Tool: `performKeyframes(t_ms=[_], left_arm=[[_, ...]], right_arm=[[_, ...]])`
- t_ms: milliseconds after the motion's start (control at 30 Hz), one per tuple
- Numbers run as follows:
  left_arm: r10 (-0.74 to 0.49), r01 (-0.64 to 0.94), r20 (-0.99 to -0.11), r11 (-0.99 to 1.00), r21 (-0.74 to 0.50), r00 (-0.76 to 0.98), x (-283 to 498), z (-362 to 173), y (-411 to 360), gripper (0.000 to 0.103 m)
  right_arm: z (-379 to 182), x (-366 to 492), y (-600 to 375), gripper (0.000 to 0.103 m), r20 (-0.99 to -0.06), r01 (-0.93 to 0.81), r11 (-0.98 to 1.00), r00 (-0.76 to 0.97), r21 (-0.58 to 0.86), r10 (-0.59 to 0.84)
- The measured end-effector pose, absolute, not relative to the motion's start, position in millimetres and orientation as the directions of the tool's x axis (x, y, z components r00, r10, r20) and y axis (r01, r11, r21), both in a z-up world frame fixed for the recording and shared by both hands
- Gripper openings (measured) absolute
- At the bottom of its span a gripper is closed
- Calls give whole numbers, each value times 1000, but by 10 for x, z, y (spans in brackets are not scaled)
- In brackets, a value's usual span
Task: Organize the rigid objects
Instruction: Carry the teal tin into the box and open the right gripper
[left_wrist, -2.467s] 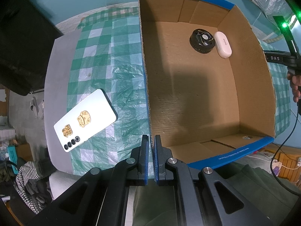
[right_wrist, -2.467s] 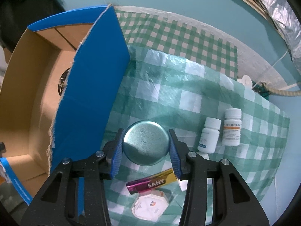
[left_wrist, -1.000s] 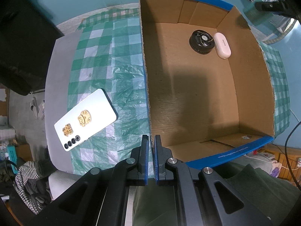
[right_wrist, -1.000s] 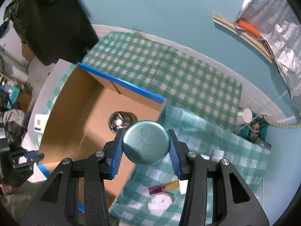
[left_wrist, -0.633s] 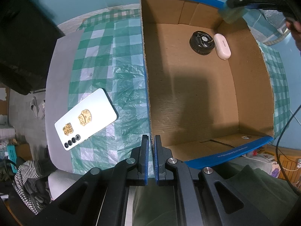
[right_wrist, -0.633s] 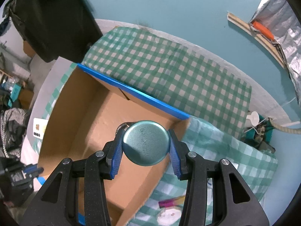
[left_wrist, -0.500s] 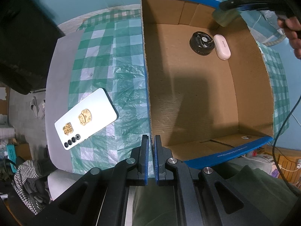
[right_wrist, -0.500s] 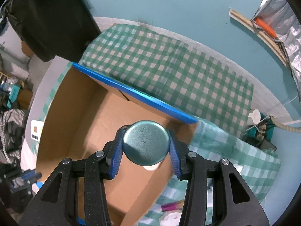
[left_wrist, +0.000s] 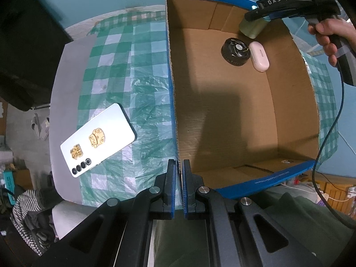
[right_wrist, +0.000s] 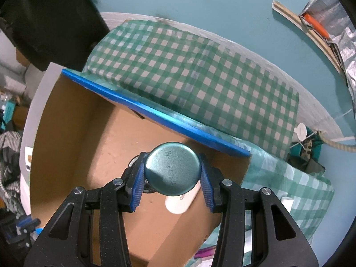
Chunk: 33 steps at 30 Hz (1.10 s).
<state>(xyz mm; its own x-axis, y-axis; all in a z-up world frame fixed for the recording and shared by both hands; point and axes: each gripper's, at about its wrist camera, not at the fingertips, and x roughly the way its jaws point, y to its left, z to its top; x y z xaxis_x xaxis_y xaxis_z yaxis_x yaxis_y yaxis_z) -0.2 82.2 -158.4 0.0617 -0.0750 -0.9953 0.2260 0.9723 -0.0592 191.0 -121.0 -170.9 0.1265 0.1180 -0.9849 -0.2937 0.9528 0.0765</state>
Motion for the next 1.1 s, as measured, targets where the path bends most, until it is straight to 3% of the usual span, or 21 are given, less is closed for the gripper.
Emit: performKeyframes(t_ms=[533,1100], left_arm=[[-70,247,-997,967,-57,45,6,-1613,809,5],[-68,269,-997,962,-56,35,-2,-1610,800,5]], right_arm=[[-1522,1891,-1285,46,-978,-255,962,156,98,141],[-967,1527,-1695,59,-964,-223,969,214,109,157]])
